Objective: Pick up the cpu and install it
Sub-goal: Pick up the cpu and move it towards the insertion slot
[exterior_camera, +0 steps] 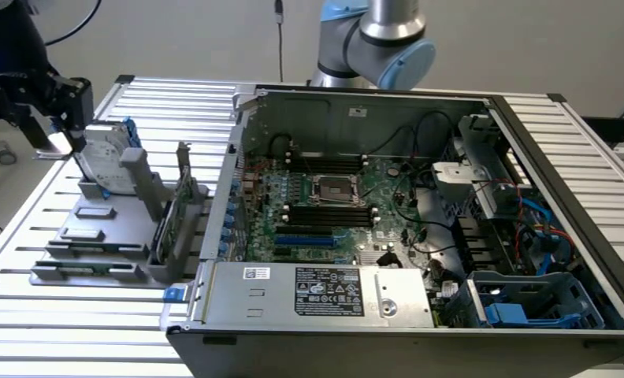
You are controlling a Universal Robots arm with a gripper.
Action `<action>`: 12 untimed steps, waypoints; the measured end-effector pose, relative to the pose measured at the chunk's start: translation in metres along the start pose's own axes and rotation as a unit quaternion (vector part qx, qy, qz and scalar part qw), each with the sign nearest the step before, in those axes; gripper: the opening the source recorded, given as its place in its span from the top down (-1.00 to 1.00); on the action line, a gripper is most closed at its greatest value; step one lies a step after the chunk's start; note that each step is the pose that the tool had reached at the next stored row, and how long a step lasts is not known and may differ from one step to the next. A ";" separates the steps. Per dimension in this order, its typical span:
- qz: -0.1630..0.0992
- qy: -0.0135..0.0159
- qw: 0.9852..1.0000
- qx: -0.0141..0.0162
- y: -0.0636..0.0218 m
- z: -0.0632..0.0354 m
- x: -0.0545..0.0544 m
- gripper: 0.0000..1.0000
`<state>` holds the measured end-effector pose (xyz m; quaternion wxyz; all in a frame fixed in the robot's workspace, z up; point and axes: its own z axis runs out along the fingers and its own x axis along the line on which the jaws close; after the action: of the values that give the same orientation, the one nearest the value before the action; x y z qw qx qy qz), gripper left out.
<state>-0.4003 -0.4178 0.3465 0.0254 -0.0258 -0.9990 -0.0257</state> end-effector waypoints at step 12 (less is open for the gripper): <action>0.000 0.013 1.000 0.001 0.0048 -0.0442 -0.049 -0.09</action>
<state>-0.3491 -0.4179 0.3883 0.0388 -0.0254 -0.9986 -0.0253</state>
